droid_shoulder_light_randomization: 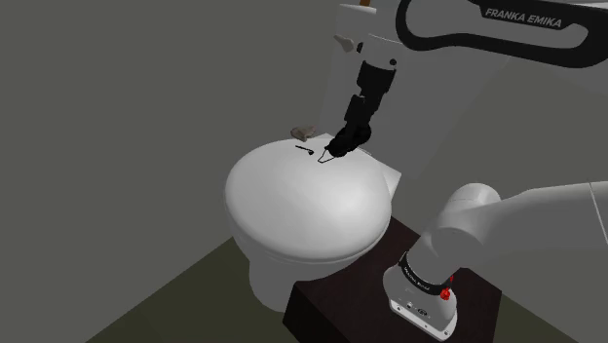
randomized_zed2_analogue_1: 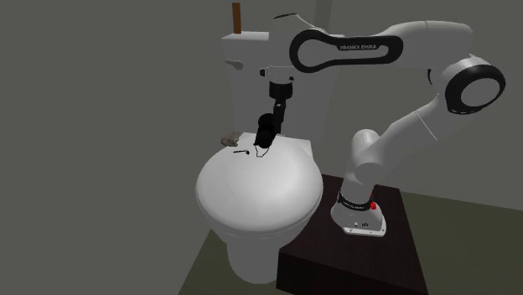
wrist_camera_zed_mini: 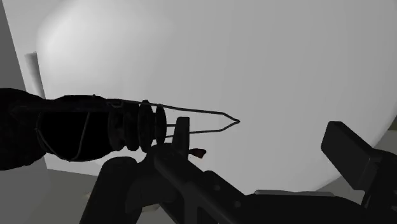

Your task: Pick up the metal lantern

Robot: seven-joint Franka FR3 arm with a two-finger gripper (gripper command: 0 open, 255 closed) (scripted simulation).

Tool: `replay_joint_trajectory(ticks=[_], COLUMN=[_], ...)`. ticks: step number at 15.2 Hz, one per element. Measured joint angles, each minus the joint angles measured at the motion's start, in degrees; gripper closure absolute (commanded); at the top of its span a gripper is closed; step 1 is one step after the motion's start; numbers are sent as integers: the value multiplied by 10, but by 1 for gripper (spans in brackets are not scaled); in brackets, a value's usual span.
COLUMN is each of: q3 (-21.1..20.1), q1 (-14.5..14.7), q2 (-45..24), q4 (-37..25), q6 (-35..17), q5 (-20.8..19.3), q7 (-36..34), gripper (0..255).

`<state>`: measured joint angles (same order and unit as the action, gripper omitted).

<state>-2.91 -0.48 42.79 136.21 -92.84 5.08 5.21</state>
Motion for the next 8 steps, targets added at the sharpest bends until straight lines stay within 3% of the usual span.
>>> replay_joint_trajectory(ticks=[1,3,8], q3=[0,-2,-40], q1=[0,-27,-132], q2=[0,13,67], q4=[0,32,159], q6=[0,-47,-251], q5=[0,19,101], q7=[0,-57,-308], gripper=[0,0,0])
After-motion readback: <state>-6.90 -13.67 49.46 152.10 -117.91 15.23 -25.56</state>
